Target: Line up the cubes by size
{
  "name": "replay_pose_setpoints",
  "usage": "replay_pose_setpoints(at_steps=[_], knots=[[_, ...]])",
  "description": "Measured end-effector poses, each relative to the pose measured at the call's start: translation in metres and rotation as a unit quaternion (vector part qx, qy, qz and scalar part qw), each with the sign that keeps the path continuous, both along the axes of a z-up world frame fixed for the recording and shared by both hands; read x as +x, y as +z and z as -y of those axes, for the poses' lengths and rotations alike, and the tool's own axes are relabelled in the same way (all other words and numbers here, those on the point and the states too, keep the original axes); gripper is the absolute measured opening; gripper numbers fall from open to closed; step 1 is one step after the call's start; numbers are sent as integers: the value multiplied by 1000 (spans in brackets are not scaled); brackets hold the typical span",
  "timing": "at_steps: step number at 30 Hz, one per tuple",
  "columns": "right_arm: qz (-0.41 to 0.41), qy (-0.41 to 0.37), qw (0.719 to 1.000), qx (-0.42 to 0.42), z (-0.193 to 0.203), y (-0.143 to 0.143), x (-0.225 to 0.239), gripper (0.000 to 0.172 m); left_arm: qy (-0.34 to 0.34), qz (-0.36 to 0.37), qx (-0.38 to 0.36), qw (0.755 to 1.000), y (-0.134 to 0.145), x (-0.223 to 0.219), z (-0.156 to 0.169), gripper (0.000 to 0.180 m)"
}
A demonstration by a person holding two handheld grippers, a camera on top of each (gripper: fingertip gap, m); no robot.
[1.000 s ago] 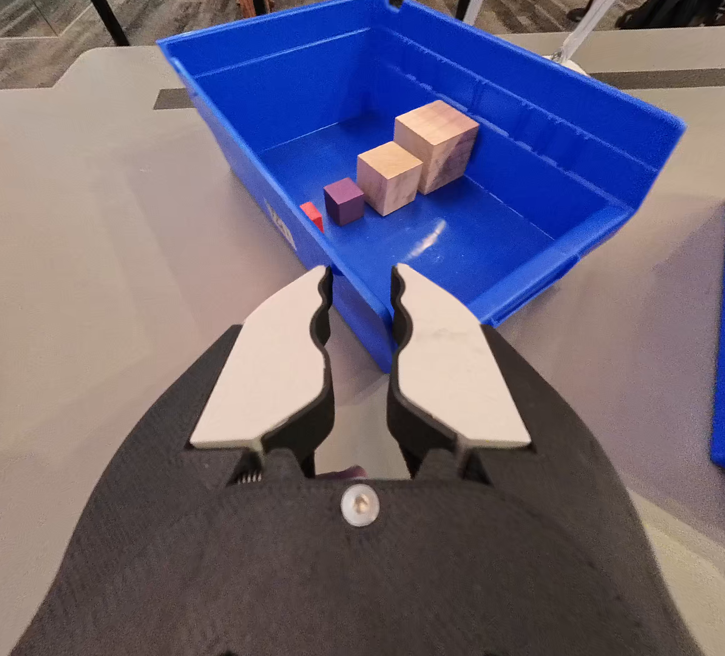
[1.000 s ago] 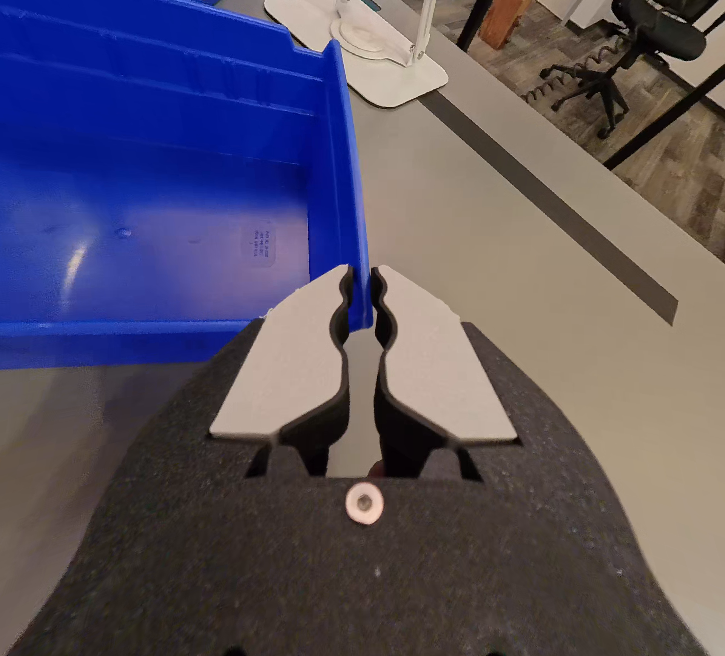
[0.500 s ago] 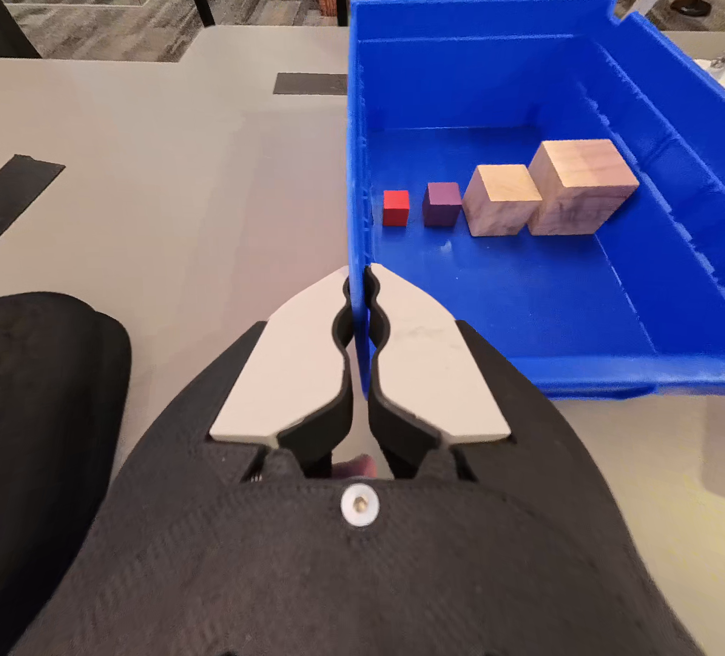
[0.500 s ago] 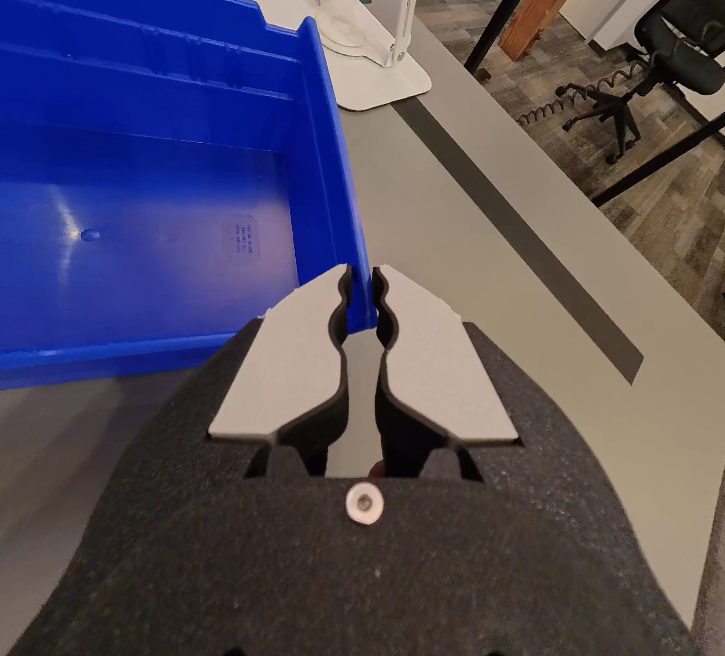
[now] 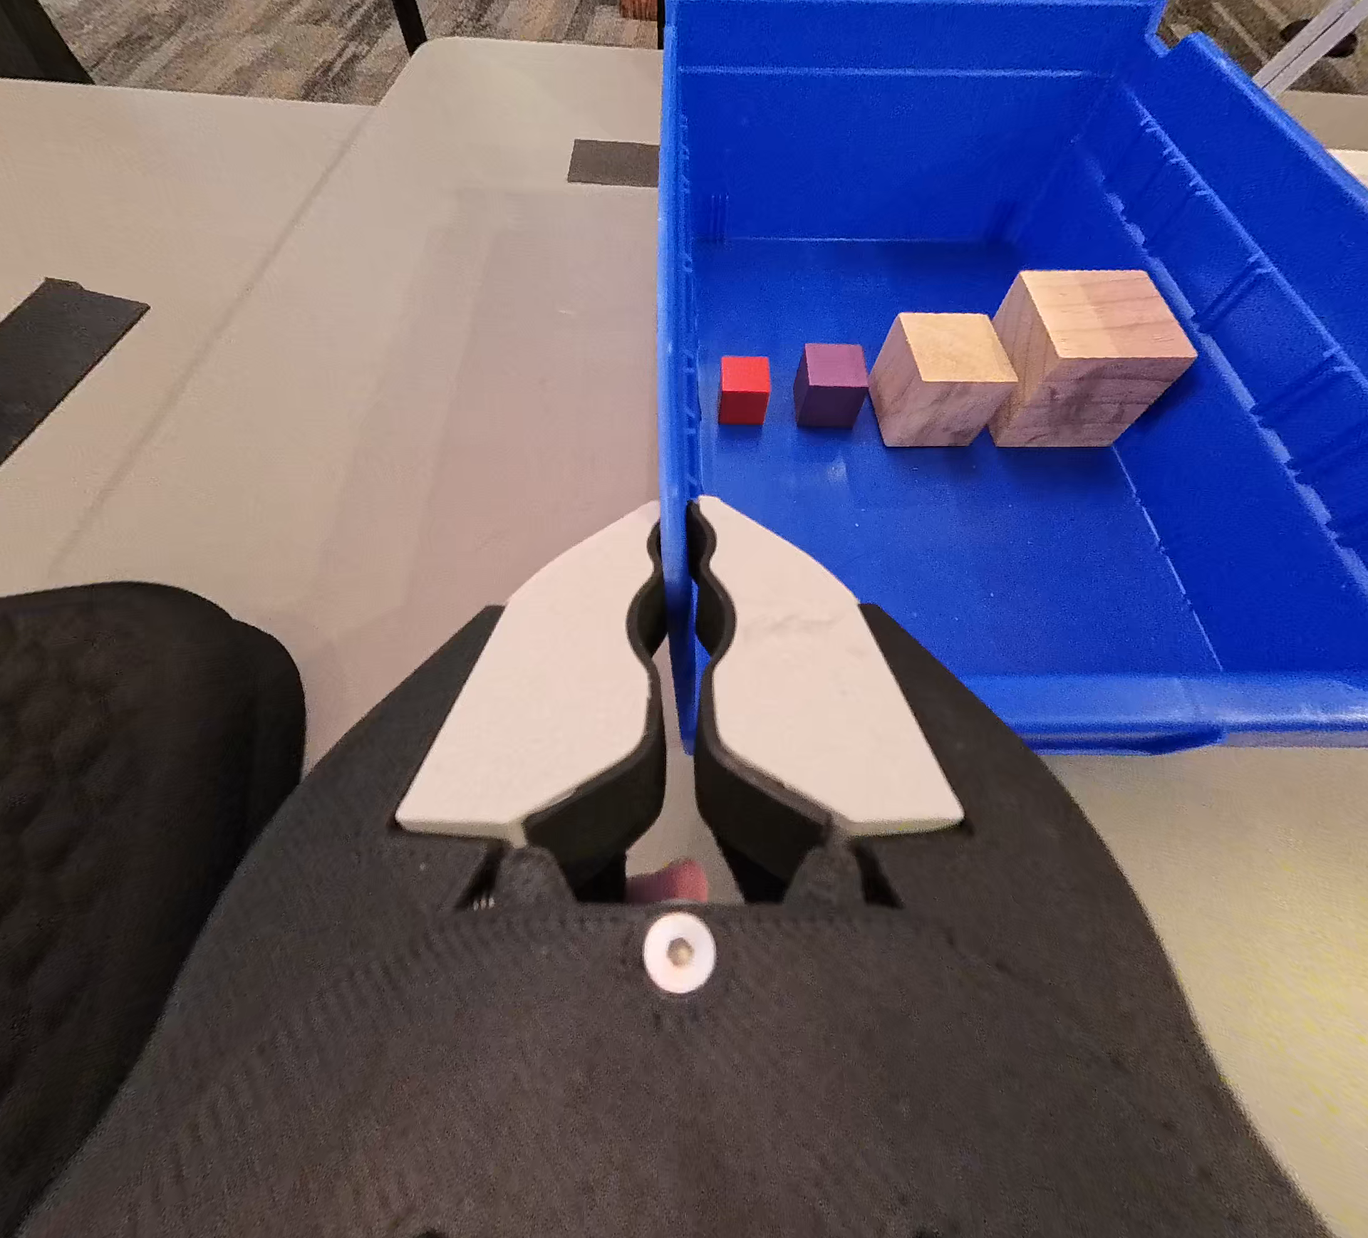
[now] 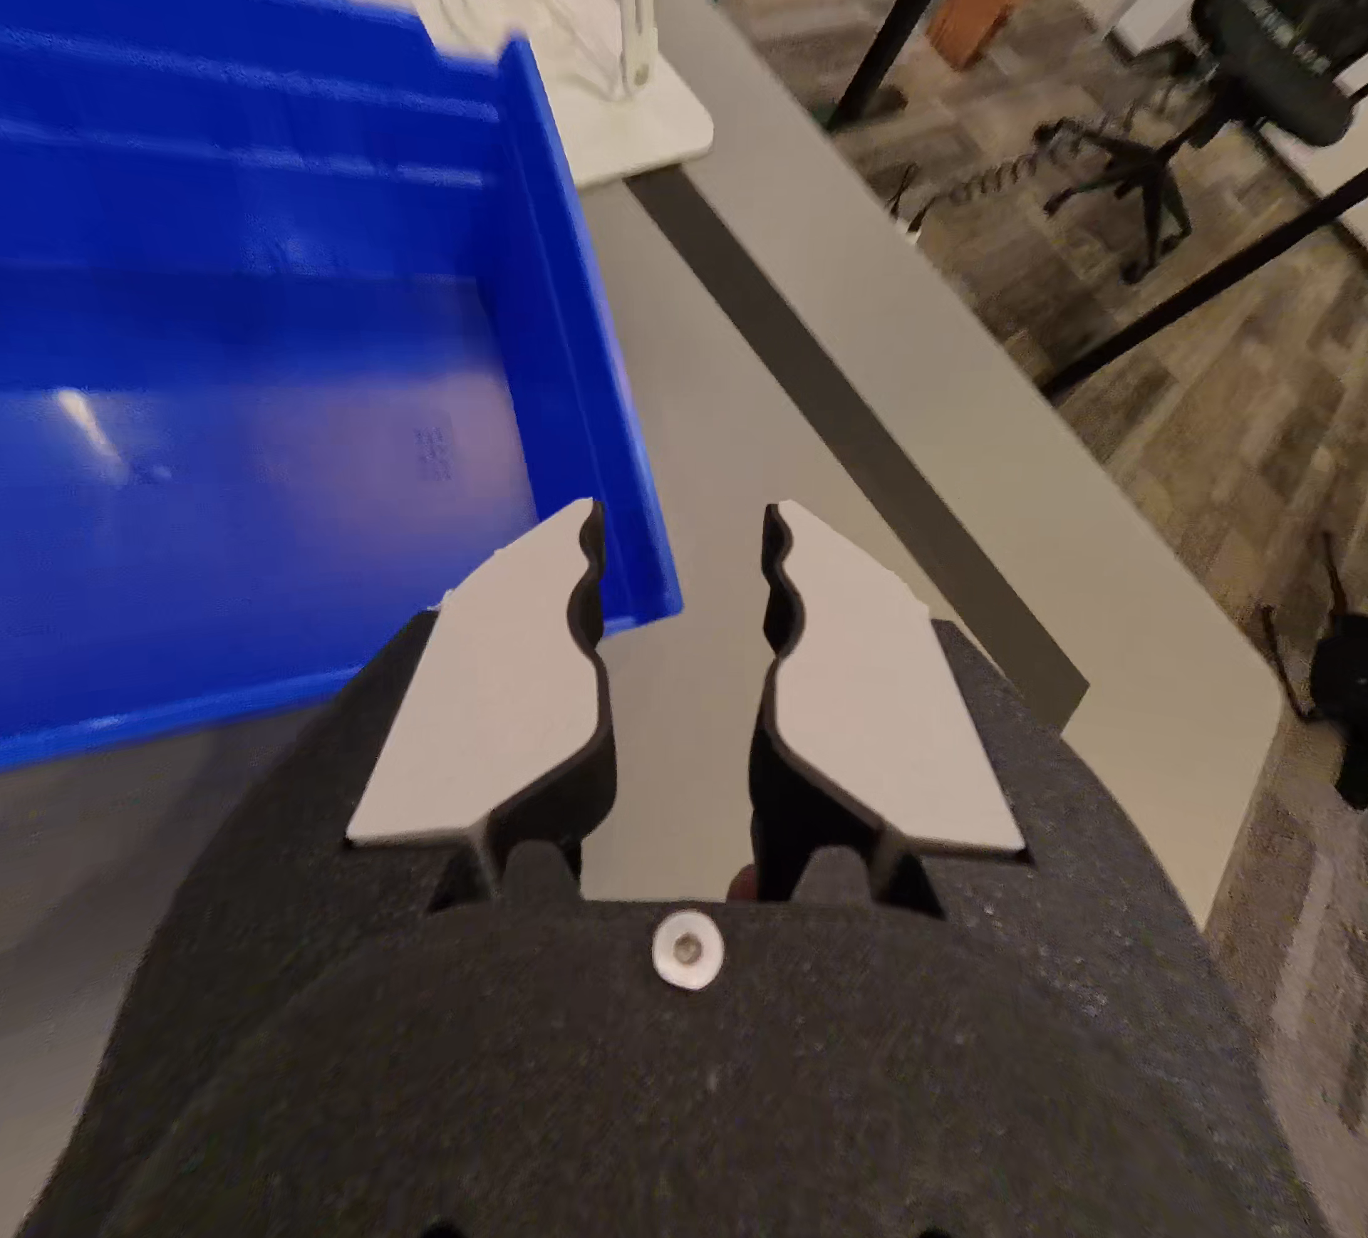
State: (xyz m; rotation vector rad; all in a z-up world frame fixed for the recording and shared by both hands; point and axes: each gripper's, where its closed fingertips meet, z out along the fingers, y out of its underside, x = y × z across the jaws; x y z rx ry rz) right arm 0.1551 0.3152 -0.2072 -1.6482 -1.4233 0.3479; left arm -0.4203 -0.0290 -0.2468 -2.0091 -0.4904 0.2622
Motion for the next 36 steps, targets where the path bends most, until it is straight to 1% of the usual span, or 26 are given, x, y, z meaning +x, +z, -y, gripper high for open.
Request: replay_pose_setpoints(at_steps=[2,4,5,7,9,11,12,14,15,16,17,19,21,22,26,29,34,36], knots=[[-22,19,999,14,32,27,-8,41,-1,2,1,1000,0,0,0,2],[-25,60,998,17,84,47,-24,41,0,1,2,1000,0,0,0,2],[-27,88,996,12,113,54,-36,40,1,1,4,1000,0,0,0,2],[-9,144,990,-3,170,55,-59,40,3,1,6,1000,0,-1,0,2],[19,193,981,-11,215,45,-82,41,6,7,12,1000,0,-2,-1,2],[59,237,969,-38,250,23,-101,44,7,8,13,1000,0,-2,-1,2],[80,251,964,-44,262,10,-109,43,7,7,12,1000,0,-2,-1,2],[154,271,949,-52,276,-25,-115,45,6,2,9,1000,0,-2,-1,2],[180,274,943,-52,280,-38,-116,45,5,1,8,1000,0,-2,-1,2],[204,274,939,-52,282,-47,-116,41,5,0,8,1000,0,-2,0,2],[232,265,935,-40,279,-55,-114,42,4,-2,7,1000,0,-2,0,2],[262,255,930,-30,276,-63,-112,38,4,-2,8,1000,0,-4,0,2],[290,270,918,-31,279,-70,-107,28,5,1,11,1000,0,-6,-1,2],[295,283,912,-31,282,-71,-105,20,6,3,13,1000,0,-7,-1,2],[317,300,899,-21,274,-71,-93,20,10,-4,11,1000,1,-10,-2,2],[342,295,892,-7,252,-71,-77,19,15,-7,12,1000,0,-13,-2,2],[366,320,873,30,213,-70,-49,18,23,-7,10,1000,1,-21,-4,2],[381,316,868,35,197,-70,-37,18,25,-8,7,1000,1,-24,-6,2]])
